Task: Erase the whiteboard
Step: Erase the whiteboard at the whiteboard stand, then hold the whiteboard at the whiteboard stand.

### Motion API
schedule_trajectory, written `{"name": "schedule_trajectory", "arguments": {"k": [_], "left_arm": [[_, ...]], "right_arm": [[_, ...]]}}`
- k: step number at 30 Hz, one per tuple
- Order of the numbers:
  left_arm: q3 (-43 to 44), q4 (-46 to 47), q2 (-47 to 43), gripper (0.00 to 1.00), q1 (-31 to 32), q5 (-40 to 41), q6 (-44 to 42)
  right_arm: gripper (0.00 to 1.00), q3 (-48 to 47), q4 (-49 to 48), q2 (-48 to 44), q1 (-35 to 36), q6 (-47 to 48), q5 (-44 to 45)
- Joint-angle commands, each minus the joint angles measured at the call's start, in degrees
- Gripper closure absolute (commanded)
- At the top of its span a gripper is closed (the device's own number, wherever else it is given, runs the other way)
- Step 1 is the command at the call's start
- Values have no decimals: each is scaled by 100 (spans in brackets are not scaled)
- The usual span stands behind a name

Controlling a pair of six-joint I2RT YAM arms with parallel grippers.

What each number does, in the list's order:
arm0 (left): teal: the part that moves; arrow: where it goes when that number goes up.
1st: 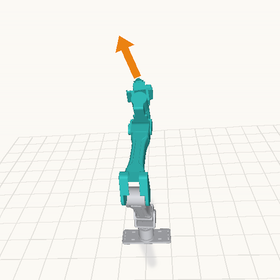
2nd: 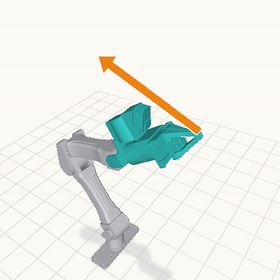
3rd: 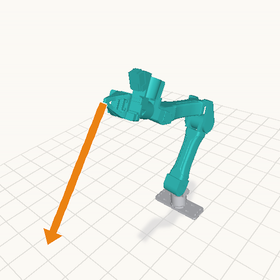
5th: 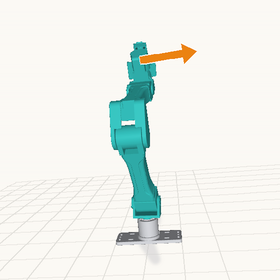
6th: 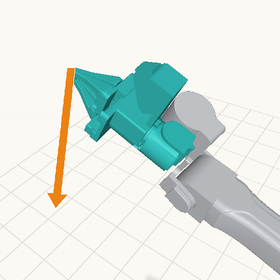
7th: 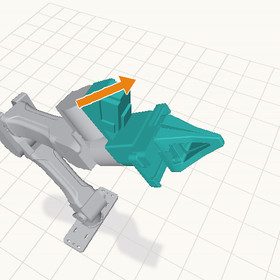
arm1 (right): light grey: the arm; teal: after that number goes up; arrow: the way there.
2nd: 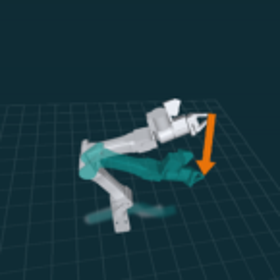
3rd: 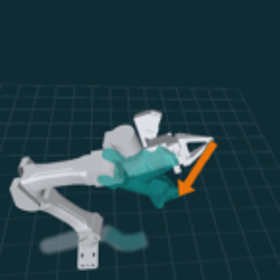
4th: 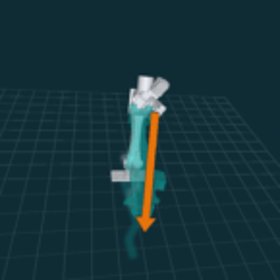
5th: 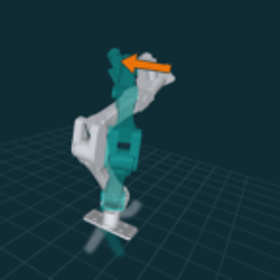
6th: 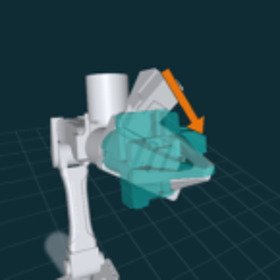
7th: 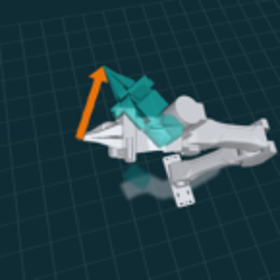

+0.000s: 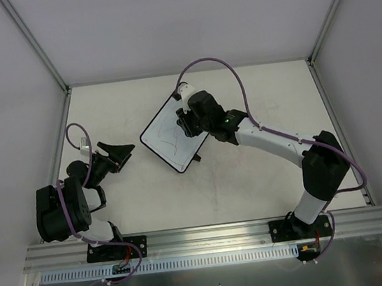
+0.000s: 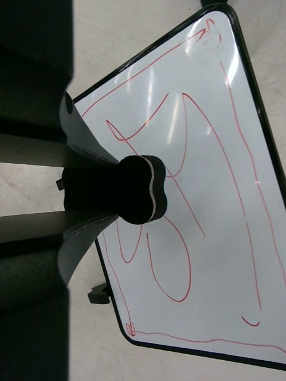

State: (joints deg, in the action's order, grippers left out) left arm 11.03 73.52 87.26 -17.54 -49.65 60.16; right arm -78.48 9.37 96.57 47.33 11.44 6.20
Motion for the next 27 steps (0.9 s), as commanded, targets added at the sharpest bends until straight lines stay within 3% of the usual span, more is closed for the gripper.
{"name": "schedule_trajectory", "arguments": {"k": [1, 13, 21, 27], "left_arm": [[31, 2272, -402, 21, 136, -256, -364], [286, 1833, -965, 22, 884, -282, -1173], [672, 1183, -852, 40, 1130, -282, -1411], [892, 1174, -395, 47, 1244, -291, -1472]], "right_arm": [[100, 271, -514, -411, 13, -125, -31], [100, 922, -1121, -605, -66, -151, -233], [100, 975, -1235, -526, -84, -221, -382], [100, 1036, -1314, -543, -101, -221, -444]]}}
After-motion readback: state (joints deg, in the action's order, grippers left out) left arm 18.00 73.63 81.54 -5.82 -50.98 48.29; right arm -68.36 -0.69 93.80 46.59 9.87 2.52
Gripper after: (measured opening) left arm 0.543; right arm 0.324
